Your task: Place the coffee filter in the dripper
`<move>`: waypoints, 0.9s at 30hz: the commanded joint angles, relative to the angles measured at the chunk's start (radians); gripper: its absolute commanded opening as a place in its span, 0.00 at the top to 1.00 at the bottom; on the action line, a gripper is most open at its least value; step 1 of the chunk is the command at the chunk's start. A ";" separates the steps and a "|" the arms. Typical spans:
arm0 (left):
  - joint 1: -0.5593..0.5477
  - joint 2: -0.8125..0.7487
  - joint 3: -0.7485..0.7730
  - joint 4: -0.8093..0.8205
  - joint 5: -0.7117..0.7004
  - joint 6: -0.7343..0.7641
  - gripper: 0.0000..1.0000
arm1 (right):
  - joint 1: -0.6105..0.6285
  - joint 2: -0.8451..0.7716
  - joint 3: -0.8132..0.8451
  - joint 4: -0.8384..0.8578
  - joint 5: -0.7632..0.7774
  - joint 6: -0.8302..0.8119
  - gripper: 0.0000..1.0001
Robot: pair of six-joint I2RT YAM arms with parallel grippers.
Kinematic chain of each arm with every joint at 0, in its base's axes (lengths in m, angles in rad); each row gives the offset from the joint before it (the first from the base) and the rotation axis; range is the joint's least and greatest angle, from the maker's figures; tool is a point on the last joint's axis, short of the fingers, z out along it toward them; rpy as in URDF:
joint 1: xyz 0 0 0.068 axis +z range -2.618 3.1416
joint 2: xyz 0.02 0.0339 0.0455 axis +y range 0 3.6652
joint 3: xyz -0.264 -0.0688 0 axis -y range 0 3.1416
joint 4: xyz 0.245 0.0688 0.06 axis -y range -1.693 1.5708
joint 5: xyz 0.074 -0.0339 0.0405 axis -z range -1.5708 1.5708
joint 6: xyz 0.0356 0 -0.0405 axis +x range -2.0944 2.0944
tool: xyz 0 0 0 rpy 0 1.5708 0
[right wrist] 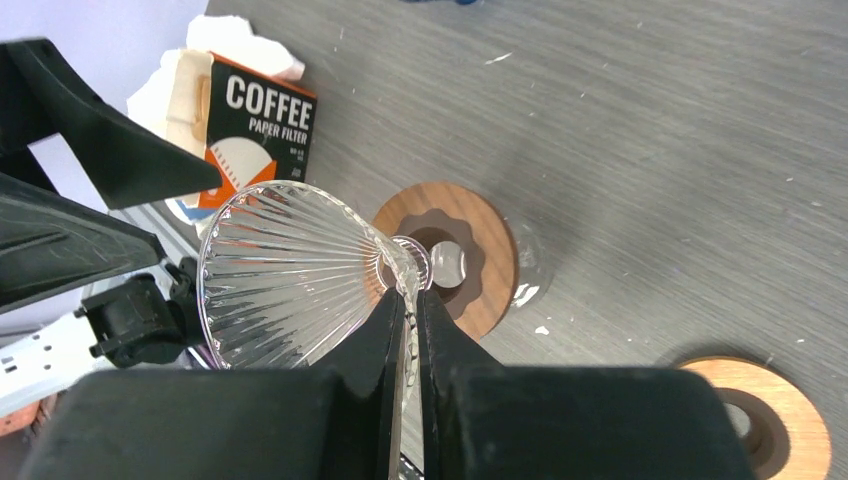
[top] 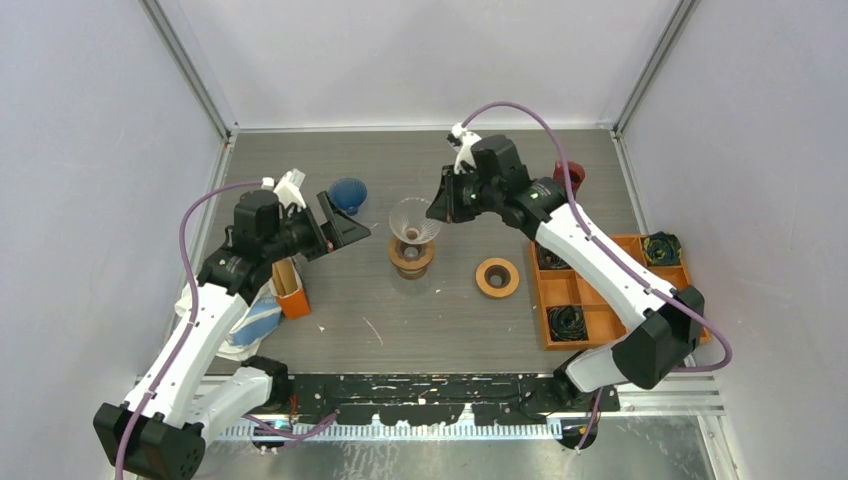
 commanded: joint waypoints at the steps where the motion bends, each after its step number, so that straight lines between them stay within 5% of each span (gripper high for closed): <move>1: -0.010 -0.003 0.033 0.108 0.022 -0.057 0.11 | 0.045 0.021 0.048 0.018 0.035 -0.015 0.99; 27: -0.079 0.082 0.028 0.191 0.018 -0.110 0.33 | 0.092 0.111 0.026 0.032 0.097 -0.038 0.99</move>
